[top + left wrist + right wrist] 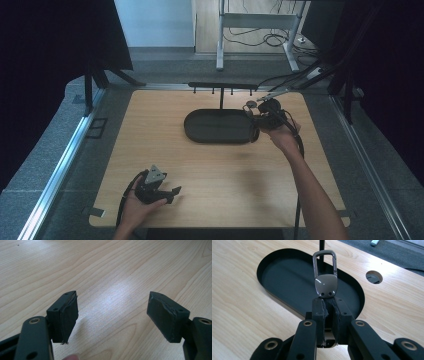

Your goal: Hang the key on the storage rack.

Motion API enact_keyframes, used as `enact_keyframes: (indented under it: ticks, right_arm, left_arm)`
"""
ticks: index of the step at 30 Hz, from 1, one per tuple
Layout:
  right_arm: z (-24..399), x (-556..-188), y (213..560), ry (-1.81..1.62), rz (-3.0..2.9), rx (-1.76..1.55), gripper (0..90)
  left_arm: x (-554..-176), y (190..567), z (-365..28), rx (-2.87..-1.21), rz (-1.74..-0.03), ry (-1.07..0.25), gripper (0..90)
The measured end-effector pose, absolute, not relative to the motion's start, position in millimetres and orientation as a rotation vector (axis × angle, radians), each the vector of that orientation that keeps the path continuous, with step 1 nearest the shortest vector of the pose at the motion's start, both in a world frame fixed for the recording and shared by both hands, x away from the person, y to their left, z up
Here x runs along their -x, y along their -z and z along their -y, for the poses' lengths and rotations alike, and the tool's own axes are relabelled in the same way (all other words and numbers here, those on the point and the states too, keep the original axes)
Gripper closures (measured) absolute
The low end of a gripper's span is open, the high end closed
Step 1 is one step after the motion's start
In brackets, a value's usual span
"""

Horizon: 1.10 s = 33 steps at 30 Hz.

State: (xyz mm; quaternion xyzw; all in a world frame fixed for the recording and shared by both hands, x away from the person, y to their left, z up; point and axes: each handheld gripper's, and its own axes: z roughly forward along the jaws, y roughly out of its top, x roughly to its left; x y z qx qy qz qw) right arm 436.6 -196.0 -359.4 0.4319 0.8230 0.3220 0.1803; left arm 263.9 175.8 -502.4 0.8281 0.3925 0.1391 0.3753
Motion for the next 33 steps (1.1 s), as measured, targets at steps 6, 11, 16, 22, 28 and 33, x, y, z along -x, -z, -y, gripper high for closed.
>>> enact_keyframes:
  ticks: [6,11,16,22,28,33]
  right_arm:
    - [194.2,-444.8,356.0,-0.894,-2.307,-1.231,81.0]
    - [196.0,-449.9,352.1,-0.906,-2.279,-1.244,81.0]
    - [197.3,-455.3,352.7,-0.889,-2.266,-1.257,81.0]
    - [197.7,-461.1,355.5,-0.890,-2.255,-1.278,81.0]
    - [200.8,-465.4,355.4,-0.905,-2.228,-1.307,80.9]
    - [203.4,-470.0,356.1,-0.915,-2.207,-1.334,80.9]
  left_arm:
    - [-263.8,502.0,-176.7,-2.116,-1.006,-0.356,25.6]
    - [-263.9,502.0,-177.1,-2.113,-1.008,-0.357,25.6]
    - [-264.0,502.0,-177.2,-2.114,-1.007,-0.356,25.6]
    - [-263.8,501.8,-177.4,-2.113,-1.007,-0.355,25.5]
    - [-263.8,502.6,-176.4,-2.118,-1.008,-0.353,25.6]
    - [-263.6,503.3,-174.5,-2.124,-1.004,-0.350,25.6]
